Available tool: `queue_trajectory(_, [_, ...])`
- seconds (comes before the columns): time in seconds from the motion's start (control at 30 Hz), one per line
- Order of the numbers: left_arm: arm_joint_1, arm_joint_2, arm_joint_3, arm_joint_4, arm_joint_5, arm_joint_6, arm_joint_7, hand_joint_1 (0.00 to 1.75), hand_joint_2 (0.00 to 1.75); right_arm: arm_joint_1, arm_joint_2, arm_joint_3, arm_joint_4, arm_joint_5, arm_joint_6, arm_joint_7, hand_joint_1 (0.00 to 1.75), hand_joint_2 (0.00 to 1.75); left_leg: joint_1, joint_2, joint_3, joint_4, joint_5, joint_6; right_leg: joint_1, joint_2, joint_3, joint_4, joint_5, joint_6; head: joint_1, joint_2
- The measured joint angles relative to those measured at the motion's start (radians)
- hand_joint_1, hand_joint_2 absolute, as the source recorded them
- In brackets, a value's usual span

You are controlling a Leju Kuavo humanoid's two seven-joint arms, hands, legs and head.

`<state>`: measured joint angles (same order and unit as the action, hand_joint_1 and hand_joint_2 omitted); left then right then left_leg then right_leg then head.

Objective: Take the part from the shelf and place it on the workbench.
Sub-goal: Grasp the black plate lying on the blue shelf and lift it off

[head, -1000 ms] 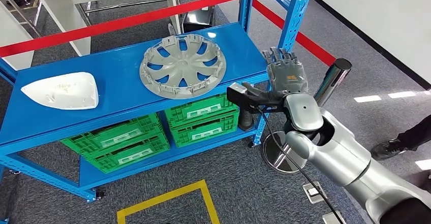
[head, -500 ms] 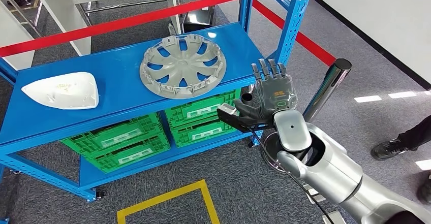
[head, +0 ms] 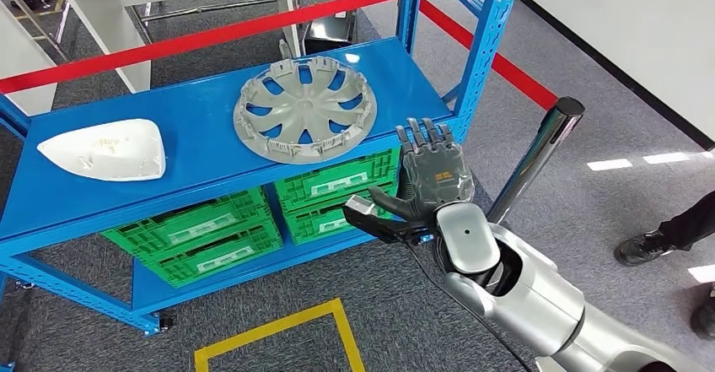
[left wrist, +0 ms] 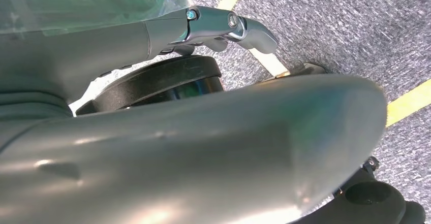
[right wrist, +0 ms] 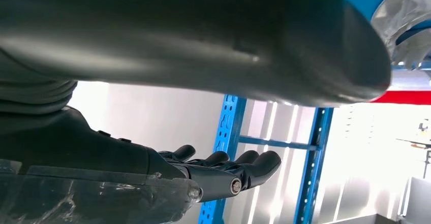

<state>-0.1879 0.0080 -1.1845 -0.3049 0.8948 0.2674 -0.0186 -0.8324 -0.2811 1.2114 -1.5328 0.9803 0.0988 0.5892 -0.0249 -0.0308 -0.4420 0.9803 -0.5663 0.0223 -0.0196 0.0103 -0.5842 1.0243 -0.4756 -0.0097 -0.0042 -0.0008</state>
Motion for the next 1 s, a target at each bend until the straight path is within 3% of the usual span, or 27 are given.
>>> queue_trajectory(0.13, [-0.001,-0.002,0.0,0.0,-0.001,0.0,0.0,0.0,0.0,0.002,0.003,0.0,-0.004,0.002,-0.002,0.0,0.0,0.0,0.01,0.003,0.006,-0.019,0.015,0.017,0.001,-0.001,-0.013,0.015,-0.009,0.012,0.002,0.0])
queue_trajectory(0.2, [-0.001,-0.003,0.0,0.0,-0.003,0.0,0.0,0.0,0.0,0.004,0.003,-0.001,-0.005,0.003,-0.004,-0.001,0.0,0.0,0.015,0.006,0.011,-0.027,0.022,0.021,0.0,-0.004,-0.062,0.107,-0.048,0.018,0.009,0.0])
queue_trajectory(0.27, [-0.001,-0.003,0.0,0.001,-0.005,0.0,0.0,0.0,0.0,0.013,0.003,0.001,-0.005,0.003,-0.004,-0.002,0.0,0.0,0.016,0.006,0.011,-0.026,0.02,0.021,-0.004,-0.004,-0.139,0.238,-0.082,0.024,0.014,0.0])
queue_trajectory(0.3, [0.0,-0.003,0.0,0.001,-0.007,0.0,0.0,0.0,0.0,0.018,0.003,0.001,-0.005,0.003,-0.005,-0.002,0.0,0.0,0.017,0.006,0.014,-0.026,0.017,0.02,-0.005,-0.005,-0.165,0.271,-0.076,0.026,0.015,0.0])
queue_trajectory(0.33, [0.0,-0.003,0.0,0.001,-0.009,0.0,0.0,0.0,0.0,0.021,0.003,0.002,-0.005,0.002,-0.005,-0.003,0.0,0.0,0.018,0.005,0.018,-0.026,0.012,0.017,-0.005,-0.005,-0.173,0.264,-0.05,0.027,0.015,0.0])
queue_trajectory(0.4, [0.002,-0.003,0.0,0.001,-0.012,0.0,0.0,0.0,0.0,0.023,0.003,0.002,-0.005,0.002,-0.006,-0.003,0.0,0.0,0.022,0.004,0.036,-0.025,-0.004,0.007,-0.005,-0.006,-0.138,0.152,0.036,0.026,0.016,0.0])
queue_trajectory(0.43, [0.001,-0.003,0.0,0.002,-0.012,0.0,0.0,0.0,0.0,0.024,0.002,0.002,-0.004,0.002,-0.006,-0.003,0.0,0.0,0.022,0.004,0.04,-0.024,-0.014,0.0,-0.003,-0.006,-0.115,0.094,0.066,0.025,0.018,0.0])
queue_trajectory(0.5, [-0.001,-0.003,0.0,0.004,-0.013,-0.001,0.0,0.0,0.0,0.027,0.003,0.003,-0.005,0.003,-0.007,-0.003,0.0,0.0,0.02,0.005,0.039,-0.022,-0.028,-0.012,0.002,-0.005,-0.086,0.027,0.067,0.011,0.019,0.0])
queue_trajectory(0.63, [-0.006,-0.004,0.0,0.007,-0.014,-0.002,0.0,0.0,0.0,0.031,0.003,-0.001,-0.008,0.003,-0.009,-0.004,0.0,0.0,0.022,0.009,0.035,-0.01,-0.05,-0.032,0.003,-0.002,-0.072,0.013,0.035,-0.023,0.009,0.0])
queue_trajectory(0.67, [-0.007,-0.004,0.0,0.008,-0.014,-0.002,0.0,0.0,0.0,0.031,0.004,-0.002,-0.01,0.003,-0.009,-0.005,0.0,0.0,0.022,0.01,0.017,0.031,-0.069,-0.036,0.002,-0.003,-0.065,0.01,0.03,-0.029,0.005,0.0])
queue_trajectory(0.73, [-0.012,-0.005,0.0,0.008,-0.015,-0.002,-0.003,0.0,0.0,0.032,0.005,-0.002,-0.011,0.003,-0.009,-0.006,0.0,0.0,0.022,0.011,-0.065,0.177,-0.12,-0.041,0.004,-0.005,-0.05,0.006,0.02,-0.037,-0.004,0.0])
queue_trajectory(0.77, [-0.016,-0.005,0.0,0.008,-0.016,-0.002,-0.005,0.0,0.0,0.034,0.005,-0.002,-0.011,0.003,-0.009,-0.006,0.0,0.0,0.022,0.011,-0.112,0.249,-0.136,-0.041,0.007,-0.006,-0.043,0.006,0.014,-0.039,-0.006,0.0])
queue_trajectory(0.8, [-0.019,-0.005,0.0,0.008,-0.016,-0.002,-0.006,0.0,0.0,0.036,0.005,-0.001,-0.011,0.003,-0.009,-0.006,0.0,0.0,0.022,0.012,-0.148,0.295,-0.134,-0.04,0.009,-0.006,-0.034,0.006,0.007,-0.04,-0.006,0.0])
queue_trajectory(0.83, [-0.022,-0.005,0.0,0.008,-0.016,-0.002,-0.007,0.0,0.0,0.038,0.005,-0.001,-0.011,0.003,-0.009,-0.006,0.0,0.0,0.021,0.012,-0.166,0.302,-0.108,-0.038,0.011,-0.005,-0.024,0.006,-0.001,-0.04,-0.007,0.0])
queue_trajectory(0.87, [-0.023,-0.005,0.0,0.008,-0.016,-0.002,-0.007,0.0,0.0,0.039,0.005,-0.001,-0.011,0.003,-0.009,-0.006,0.0,0.0,0.021,0.012,-0.167,0.271,-0.062,-0.033,0.013,-0.004,-0.011,0.006,-0.009,-0.04,-0.009,0.0])
queue_trajectory(0.93, [-0.021,-0.005,0.0,0.009,-0.016,-0.002,-0.006,0.0,0.0,0.039,0.005,-0.002,-0.011,0.003,-0.009,-0.006,0.0,0.0,0.017,0.012,-0.147,0.158,0.044,-0.02,0.017,-0.002,0.015,0.005,-0.024,-0.037,-0.009,0.0])
queue_trajectory(0.97, [-0.02,-0.005,0.0,0.01,-0.016,-0.002,-0.006,0.0,0.0,0.039,0.005,-0.001,-0.011,0.003,-0.009,-0.007,0.0,0.0,0.014,0.013,-0.135,0.11,0.076,-0.012,0.018,-0.001,0.021,0.003,-0.029,-0.033,-0.009,0.0])
queue_trajectory(1.0, [-0.02,-0.005,0.0,0.01,-0.016,-0.002,-0.006,0.0,0.0,0.039,0.005,-0.001,-0.011,0.003,-0.009,-0.007,0.0,0.0,0.01,0.013,-0.126,0.08,0.088,-0.005,0.018,0.0,0.023,0.002,-0.032,-0.029,-0.009,0.0])
